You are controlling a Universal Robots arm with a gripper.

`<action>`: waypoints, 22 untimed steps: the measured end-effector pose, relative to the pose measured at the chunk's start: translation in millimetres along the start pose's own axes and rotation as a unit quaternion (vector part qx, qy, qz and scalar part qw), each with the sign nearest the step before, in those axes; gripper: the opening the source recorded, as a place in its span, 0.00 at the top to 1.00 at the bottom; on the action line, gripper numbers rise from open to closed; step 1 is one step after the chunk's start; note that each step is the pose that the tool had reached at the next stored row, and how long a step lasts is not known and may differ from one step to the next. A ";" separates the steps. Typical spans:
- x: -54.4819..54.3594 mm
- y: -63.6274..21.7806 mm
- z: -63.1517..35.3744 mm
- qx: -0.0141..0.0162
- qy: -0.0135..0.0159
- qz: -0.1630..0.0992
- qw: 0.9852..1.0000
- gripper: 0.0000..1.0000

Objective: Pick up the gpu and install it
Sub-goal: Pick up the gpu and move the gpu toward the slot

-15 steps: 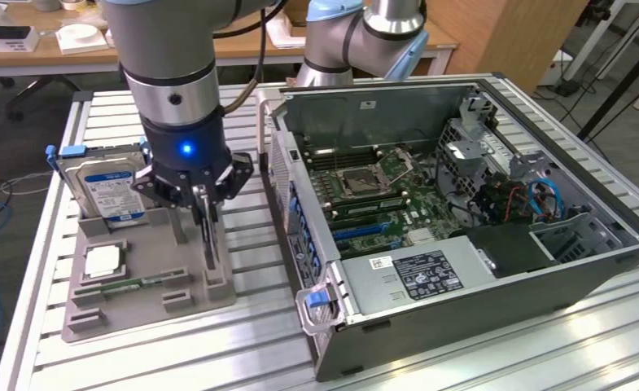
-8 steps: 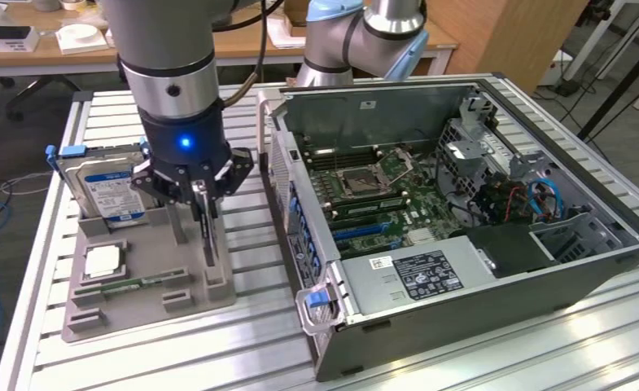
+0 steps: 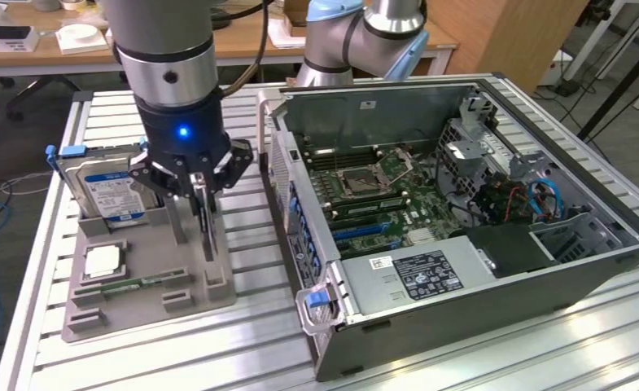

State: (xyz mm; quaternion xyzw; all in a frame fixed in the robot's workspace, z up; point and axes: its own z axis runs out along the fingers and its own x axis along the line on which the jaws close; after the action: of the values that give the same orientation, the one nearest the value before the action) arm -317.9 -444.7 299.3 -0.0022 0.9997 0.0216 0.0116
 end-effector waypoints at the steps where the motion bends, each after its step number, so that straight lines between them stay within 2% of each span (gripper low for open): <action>1: 0.0 0.1 -1.2 0.000 0.000 0.000 1.000 0.74; 22: -0.6 1.0 -24.0 0.000 0.000 0.000 1.000 0.74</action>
State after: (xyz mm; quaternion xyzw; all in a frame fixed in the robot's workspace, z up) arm -317.9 -444.7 323.4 -0.0022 0.9997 0.0216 0.0116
